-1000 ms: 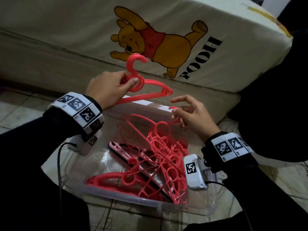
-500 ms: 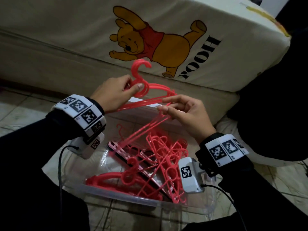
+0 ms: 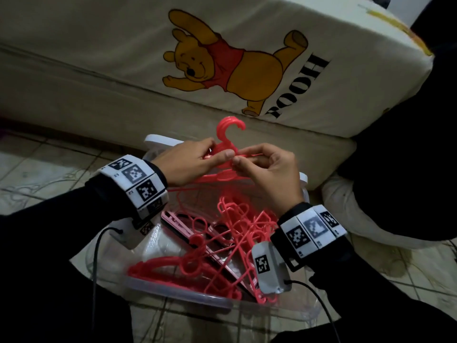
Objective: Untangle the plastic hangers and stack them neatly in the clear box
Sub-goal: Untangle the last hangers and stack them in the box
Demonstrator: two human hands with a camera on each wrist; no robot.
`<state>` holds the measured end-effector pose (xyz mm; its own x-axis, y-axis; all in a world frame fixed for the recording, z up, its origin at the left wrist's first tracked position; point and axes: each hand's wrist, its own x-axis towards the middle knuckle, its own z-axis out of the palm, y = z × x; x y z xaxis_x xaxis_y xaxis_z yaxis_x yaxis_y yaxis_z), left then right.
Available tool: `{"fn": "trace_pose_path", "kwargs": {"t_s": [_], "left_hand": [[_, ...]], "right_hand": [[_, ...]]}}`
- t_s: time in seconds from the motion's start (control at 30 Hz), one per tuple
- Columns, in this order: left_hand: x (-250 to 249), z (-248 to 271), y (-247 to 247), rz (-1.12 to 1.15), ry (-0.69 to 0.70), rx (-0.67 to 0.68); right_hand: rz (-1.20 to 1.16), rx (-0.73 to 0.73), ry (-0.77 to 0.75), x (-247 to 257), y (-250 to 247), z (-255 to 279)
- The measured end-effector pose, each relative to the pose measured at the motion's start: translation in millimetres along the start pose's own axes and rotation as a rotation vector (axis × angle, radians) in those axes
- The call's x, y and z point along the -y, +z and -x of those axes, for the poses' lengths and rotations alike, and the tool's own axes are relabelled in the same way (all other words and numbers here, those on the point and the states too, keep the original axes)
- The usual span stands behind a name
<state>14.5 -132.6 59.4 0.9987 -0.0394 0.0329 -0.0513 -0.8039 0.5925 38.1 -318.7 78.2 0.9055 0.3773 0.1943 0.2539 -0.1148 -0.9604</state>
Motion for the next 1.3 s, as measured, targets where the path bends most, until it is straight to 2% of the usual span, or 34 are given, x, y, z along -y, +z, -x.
{"fn": "trace_pose_path", "kwargs": {"t_s": [0.1,0.27,0.4,0.47,0.53,0.6,0.63,0.73,0.9,1.03,1.1,1.2,1.23,1.3], "left_hand": [[2.2,0.6,-0.7,-0.067,0.036,0.008],[1.3,4.1,7.6,-0.375,0.124,0.075],[7.7,2.1,6.7,-0.417,0.125,0.000],[10.7,0.6,3.5,-0.400,0.131,-0.046],[12.5,-0.6,-0.3,-0.409,0.118,-0.111],[14.0,-1.8,-3.1,-0.423,0.084,-0.173],[14.4,-2.6,-4.3,-0.403,0.063,-0.194],[12.2,-4.5,-7.9,-0.324,0.001,-0.213],[8.7,-3.2,-7.4,-0.347,-0.025,-0.229],[12.6,-2.4,-7.7,-0.382,-0.036,-0.212],[15.0,-2.4,-9.2,-0.397,-0.070,-0.206],[16.8,-2.9,-11.1,-0.392,-0.082,-0.214],[16.9,-3.2,-11.3,-0.390,-0.083,-0.212],[17.2,-3.4,-11.8,-0.385,-0.086,-0.204]], "right_hand": [[-0.028,-0.036,0.000,-1.2,-2.8,-3.3],[-0.118,-0.022,0.015,-3.0,-4.2,-8.1],[-0.095,0.031,0.034,-4.0,-24.9,-17.4],[0.063,0.058,0.039,-13.3,-42.4,-23.2],[0.479,0.179,0.014,-29.5,-56.4,-26.2],[0.961,0.438,0.065,-48.1,-60.7,-20.7],[1.127,0.573,0.112,-57.6,-58.3,-14.7],[1.321,0.814,0.217,-85.0,-43.1,3.9],[1.495,1.050,0.173,-118.9,-19.8,26.2],[1.569,1.042,0.164,-130.3,-14.2,34.9],[1.574,0.914,0.189,-130.8,-17.1,25.6],[1.488,0.635,0.258,-127.3,-26.1,8.6],[1.423,0.588,0.280,-128.1,-28.1,7.2],[1.318,0.607,0.297,-129.1,-27.3,7.8]]}}
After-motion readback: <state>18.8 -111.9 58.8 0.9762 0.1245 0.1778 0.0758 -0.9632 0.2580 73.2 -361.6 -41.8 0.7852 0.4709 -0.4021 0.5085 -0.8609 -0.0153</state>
